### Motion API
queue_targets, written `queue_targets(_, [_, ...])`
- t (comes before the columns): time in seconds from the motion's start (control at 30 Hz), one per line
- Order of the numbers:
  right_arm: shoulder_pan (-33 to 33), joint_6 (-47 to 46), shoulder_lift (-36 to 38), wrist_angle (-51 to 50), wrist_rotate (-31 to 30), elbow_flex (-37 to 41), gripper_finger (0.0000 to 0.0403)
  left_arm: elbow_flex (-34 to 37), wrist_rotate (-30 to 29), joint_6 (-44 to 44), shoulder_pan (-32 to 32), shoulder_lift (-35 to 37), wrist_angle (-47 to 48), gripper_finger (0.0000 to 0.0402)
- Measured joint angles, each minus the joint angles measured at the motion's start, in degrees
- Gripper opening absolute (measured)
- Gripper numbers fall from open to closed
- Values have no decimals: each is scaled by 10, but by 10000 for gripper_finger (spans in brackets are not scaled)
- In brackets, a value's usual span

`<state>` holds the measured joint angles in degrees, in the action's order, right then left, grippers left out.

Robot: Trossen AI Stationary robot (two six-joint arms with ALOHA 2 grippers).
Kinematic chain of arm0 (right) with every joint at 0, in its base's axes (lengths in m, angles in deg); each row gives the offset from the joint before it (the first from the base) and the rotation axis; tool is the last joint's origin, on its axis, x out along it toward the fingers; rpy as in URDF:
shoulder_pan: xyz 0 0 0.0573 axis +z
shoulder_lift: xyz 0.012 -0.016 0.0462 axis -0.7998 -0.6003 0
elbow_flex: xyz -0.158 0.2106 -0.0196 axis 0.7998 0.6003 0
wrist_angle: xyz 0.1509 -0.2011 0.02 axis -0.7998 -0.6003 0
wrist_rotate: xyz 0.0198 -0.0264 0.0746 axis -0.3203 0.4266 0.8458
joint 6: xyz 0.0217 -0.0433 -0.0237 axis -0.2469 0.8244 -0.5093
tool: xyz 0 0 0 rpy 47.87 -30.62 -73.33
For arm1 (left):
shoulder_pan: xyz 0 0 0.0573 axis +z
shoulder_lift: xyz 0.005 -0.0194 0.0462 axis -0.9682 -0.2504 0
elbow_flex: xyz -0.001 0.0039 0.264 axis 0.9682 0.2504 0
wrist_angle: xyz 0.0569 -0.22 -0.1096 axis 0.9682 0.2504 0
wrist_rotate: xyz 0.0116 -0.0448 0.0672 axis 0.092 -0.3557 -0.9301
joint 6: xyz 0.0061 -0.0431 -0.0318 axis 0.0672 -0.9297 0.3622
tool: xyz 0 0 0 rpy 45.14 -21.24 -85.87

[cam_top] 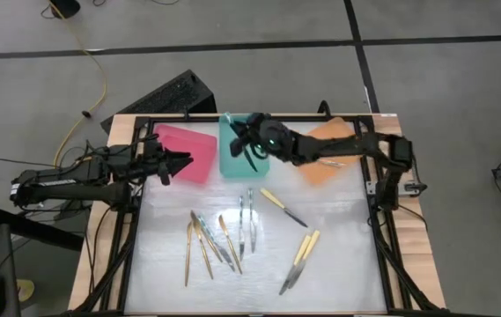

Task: Sort silverware by color (type)
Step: Put the white and blue knife into the green bin

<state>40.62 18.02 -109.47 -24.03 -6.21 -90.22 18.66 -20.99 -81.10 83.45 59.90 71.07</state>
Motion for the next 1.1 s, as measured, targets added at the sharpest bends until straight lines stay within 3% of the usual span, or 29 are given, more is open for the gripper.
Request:
queue_targets(0.27, [-49,2,-102,-162,36,-167,38,0,-11,-13,2,0,-4,164])
queue_targets(0.43, [-61,1,-147,-251,41,-232,38,0,-18,-13,2,0,-4,164])
queue_targets(1.1, [-76,-53,-179,-313,41,-227,38,0,-81,-31,4,0,0,164])
